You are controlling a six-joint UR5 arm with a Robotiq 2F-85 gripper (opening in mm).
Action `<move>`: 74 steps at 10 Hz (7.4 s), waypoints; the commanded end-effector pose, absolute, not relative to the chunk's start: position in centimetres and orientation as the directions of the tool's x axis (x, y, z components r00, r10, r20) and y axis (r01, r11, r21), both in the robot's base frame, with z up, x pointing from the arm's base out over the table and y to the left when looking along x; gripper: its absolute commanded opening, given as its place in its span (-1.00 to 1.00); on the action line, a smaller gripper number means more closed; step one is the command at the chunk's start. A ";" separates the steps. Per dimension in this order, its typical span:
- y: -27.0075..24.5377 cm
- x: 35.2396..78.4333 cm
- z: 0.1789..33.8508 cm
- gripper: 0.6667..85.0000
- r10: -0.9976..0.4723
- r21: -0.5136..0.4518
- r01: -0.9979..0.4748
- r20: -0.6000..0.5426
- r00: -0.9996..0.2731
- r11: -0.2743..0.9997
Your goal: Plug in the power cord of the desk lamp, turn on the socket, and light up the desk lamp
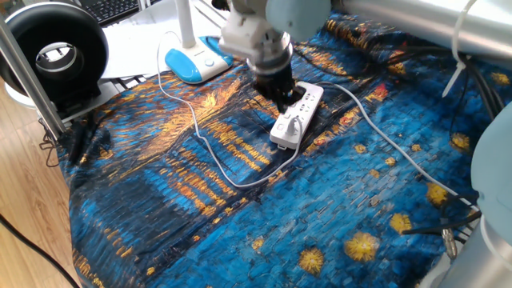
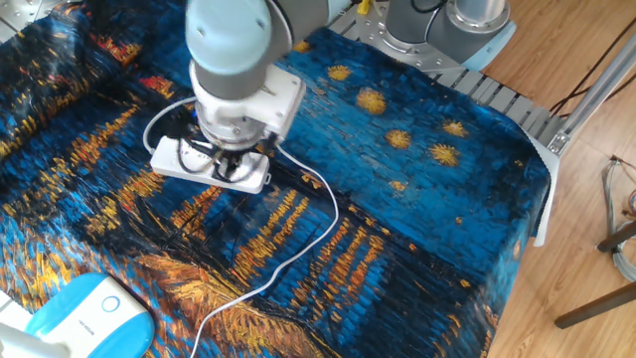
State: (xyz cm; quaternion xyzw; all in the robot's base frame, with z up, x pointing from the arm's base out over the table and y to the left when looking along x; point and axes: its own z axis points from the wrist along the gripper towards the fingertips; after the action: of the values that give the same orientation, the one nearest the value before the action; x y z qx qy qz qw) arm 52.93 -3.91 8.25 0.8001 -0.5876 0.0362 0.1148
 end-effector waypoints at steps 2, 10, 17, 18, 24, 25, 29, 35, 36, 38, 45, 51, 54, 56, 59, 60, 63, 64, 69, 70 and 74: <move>-6.0 56.8 10.5 -0.98 -0.985 -0.055 -0.998 0.169 -0.044 0.035; -2.8 68.6 8.2 -0.98 -0.589 -0.233 -0.547 -0.186 -0.787 0.804; -3.3 71.5 8.1 -0.98 -0.235 -0.143 -0.203 -0.261 -0.936 0.969; -3.1 72.7 8.3 -0.98 -0.225 -0.117 -0.201 -0.245 -0.943 0.973; -2.9 75.3 6.8 -0.98 -0.196 -0.116 -0.173 -0.234 -0.952 0.978; -3.5 74.8 6.7 -0.98 -0.168 -0.128 -0.142 -0.213 -0.962 0.981; -2.9 75.0 6.7 -0.98 -0.126 -0.094 -0.109 -0.199 -0.972 0.990; -0.8 80.0 6.2 -0.98 -0.059 -0.012 -0.058 -0.266 -0.962 0.998; -0.7 80.4 6.0 -0.98 -0.049 -0.007 -0.049 -0.275 -0.960 0.999; -0.4 81.5 5.8 -0.98 -0.034 0.009 -0.038 -0.309 -0.950 0.999; -1.8 83.1 4.3 -0.98 -0.058 -0.008 -0.059 -0.329 -0.943 0.998; -2.6 81.6 3.5 -0.98 -0.053 -0.016 -0.050 -0.280 -0.958 0.999; -2.6 81.3 3.6 -0.98 -0.050 -0.017 -0.047 -0.268 -0.962 0.999; -2.6 81.3 3.6 -0.98 -0.045 -0.014 -0.043 -0.269 -0.962 0.999; -2.9 82.3 4.1 -0.98 -0.057 -0.036 -0.049 -0.308 -0.949 0.998; -2.7 82.9 4.5 -0.98 -0.054 -0.031 -0.047 -0.334 -0.941 0.998; -2.0 82.9 4.2 -0.98 -0.021 -0.007 -0.020 -0.344 -0.939 1.000; -1.9 82.8 4.0 -0.98 -0.017 -0.007 -0.015 -0.341 -0.940 1.000; -1.7 82.5 3.3 -0.98 -0.013 -0.011 -0.009 -0.332 -0.943 1.000; -1.8 82.4 3.3 -0.98 -0.013 -0.013 -0.009 -0.331 -0.944 1.000; -2.1 82.3 3.5 -0.98 -0.024 -0.020 -0.018 -0.327 -0.945 1.000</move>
State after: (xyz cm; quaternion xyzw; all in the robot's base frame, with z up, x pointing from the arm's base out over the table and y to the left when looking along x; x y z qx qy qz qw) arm 82.35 -1.92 3.27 0.0133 -0.9860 0.0116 -0.1661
